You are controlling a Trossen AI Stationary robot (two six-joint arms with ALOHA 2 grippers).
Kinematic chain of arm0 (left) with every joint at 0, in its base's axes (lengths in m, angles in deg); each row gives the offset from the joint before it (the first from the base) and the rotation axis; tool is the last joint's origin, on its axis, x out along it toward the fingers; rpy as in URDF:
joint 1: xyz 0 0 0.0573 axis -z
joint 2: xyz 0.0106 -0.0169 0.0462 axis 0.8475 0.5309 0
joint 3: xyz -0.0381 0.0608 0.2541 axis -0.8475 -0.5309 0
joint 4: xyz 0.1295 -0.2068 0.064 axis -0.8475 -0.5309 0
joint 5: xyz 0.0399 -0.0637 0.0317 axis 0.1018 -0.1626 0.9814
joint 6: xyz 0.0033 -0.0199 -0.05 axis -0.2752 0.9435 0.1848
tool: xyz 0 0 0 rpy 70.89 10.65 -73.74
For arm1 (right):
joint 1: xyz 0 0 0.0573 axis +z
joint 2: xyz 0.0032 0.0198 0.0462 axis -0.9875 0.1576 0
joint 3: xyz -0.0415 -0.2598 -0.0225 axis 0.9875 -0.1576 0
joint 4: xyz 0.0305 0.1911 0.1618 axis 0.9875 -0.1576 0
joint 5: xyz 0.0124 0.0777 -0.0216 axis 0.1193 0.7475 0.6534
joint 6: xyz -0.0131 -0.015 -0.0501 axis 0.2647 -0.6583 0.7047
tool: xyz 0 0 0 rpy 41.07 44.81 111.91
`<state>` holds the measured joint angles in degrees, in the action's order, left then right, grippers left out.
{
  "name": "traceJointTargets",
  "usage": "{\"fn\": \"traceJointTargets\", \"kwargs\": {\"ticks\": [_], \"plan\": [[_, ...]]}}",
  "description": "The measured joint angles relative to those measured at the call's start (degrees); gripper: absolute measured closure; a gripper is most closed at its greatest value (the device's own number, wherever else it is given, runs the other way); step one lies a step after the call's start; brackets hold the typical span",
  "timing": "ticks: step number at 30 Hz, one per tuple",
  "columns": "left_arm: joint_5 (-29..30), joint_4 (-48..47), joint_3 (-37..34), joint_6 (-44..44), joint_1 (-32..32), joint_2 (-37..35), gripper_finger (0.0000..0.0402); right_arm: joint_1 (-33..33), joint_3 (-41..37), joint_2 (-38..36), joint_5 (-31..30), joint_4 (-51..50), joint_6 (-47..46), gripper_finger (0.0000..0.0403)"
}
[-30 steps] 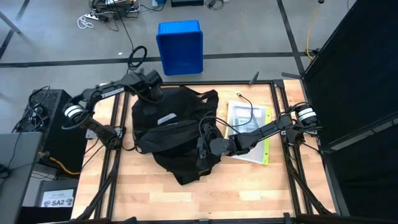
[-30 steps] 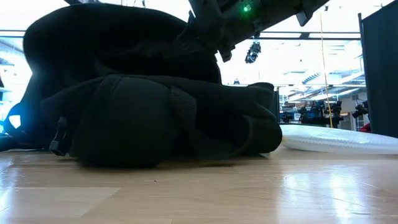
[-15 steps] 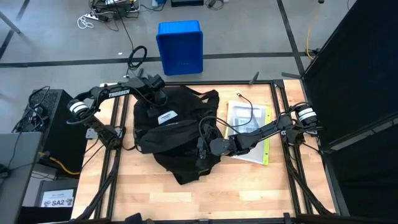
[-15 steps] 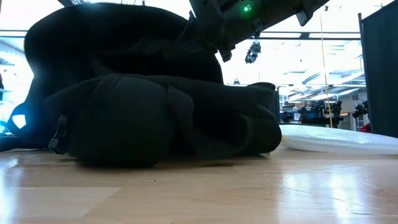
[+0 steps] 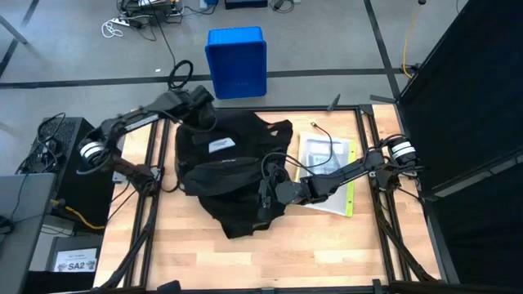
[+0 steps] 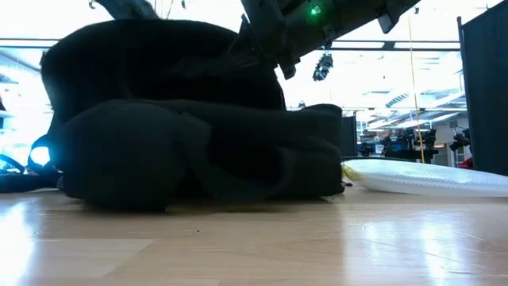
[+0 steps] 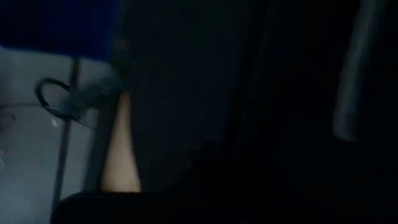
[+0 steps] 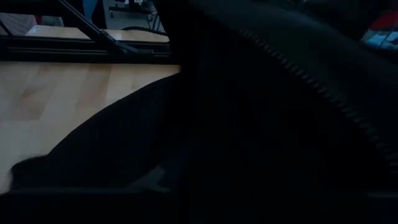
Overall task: Unpack backpack
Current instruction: Remove the black cellphone from the backpack
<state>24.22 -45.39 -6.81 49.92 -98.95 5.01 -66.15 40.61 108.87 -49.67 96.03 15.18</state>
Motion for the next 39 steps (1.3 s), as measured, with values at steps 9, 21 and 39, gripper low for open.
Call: {"fn": "traceJointTargets", "kwargs": {"ticks": [9,21,39], "plan": [[0.3,-12.1,17.4,2.1,4.2,-9.9,0.0401,0.0,0.0,0.0,0.0,0.0,0.0,0.0297],[0.8,-14.7,22.2,3.9,10.1,-13.9,0.0400,-0.4,0.0,0.0,-0.3,0.5,-0.5,0.0299],[2.5,-13.9,21.6,7.8,15.6,-13.3,0.0400,1.6,0.0,0.0,-2.4,15.0,8.5,0.0280]]}}
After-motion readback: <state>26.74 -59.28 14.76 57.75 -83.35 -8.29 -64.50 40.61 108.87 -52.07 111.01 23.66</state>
